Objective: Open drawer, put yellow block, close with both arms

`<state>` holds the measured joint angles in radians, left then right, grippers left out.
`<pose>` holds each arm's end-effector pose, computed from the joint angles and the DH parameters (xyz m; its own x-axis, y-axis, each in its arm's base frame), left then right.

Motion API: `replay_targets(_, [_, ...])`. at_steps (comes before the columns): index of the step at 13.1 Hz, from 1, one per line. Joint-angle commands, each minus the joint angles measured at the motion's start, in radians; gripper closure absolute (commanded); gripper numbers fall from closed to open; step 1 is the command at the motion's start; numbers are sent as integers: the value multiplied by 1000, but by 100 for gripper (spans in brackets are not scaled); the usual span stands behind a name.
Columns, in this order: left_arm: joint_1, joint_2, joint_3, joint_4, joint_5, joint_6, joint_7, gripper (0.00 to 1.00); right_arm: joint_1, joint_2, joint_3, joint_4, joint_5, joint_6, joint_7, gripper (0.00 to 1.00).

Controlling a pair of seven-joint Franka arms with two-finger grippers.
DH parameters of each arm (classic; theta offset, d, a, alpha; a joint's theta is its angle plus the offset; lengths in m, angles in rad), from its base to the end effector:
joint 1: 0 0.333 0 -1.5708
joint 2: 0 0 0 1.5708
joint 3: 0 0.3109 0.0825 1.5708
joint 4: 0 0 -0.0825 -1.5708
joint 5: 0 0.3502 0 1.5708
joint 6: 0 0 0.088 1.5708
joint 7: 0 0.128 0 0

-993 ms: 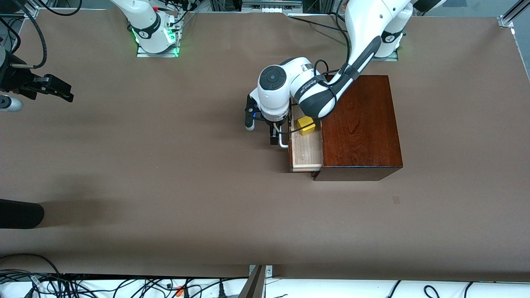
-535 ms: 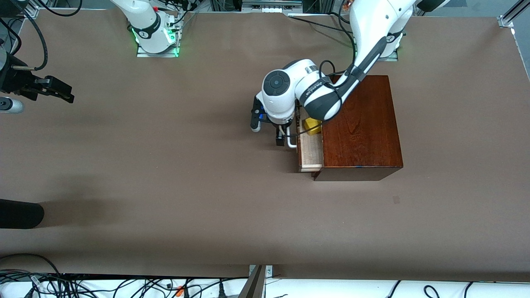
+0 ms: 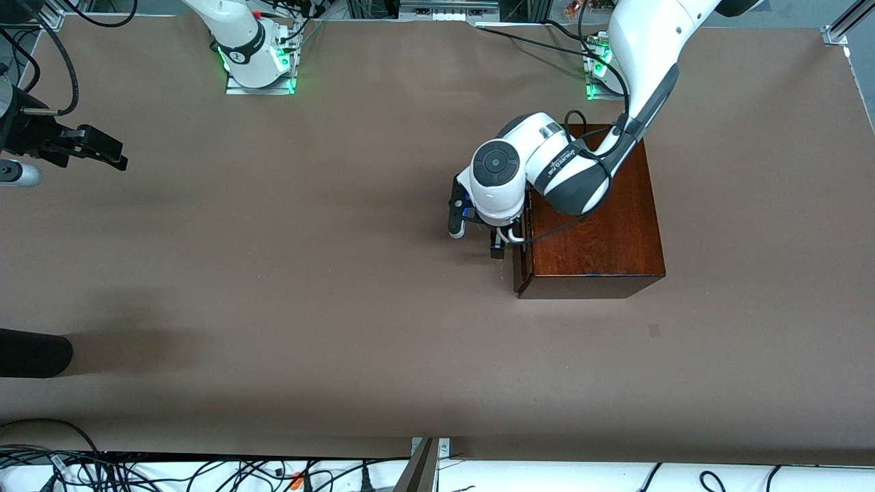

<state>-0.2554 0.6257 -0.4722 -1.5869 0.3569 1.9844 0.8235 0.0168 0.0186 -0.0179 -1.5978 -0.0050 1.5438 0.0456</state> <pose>0.5213 -0.3753 0.2812 -0.0981 -0.9874 -0.1244 -0.9922 0.0873 0.0892 0.5203 -0.0011 0.5747 0.9963 -0.0468 -0.0722 -0.0463 -0.9989 0.0086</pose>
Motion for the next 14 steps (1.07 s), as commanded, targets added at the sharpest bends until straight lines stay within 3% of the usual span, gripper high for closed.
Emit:
replay_targets(1, [4,-35,0,-22,17,-18,25,0,-18,6,10,19,19,-7,13,0])
replay_targets(5, [5,-43,-2,-7,-16,-19,16,0,-18,7,10,19,19,-5,13,0])
replay_targets(9, [27,-122,0,5,-225,-19,-130,0,-18,6,10,19,17,-2,14,0])
replay_targets(12, [89,-205,0,19,-372,-132,-311,0,-18,6,9,19,17,-2,14,0])
replay_targets(14, [137,-250,1,63,-400,-261,-398,0,-18,6,9,19,17,1,14,0])
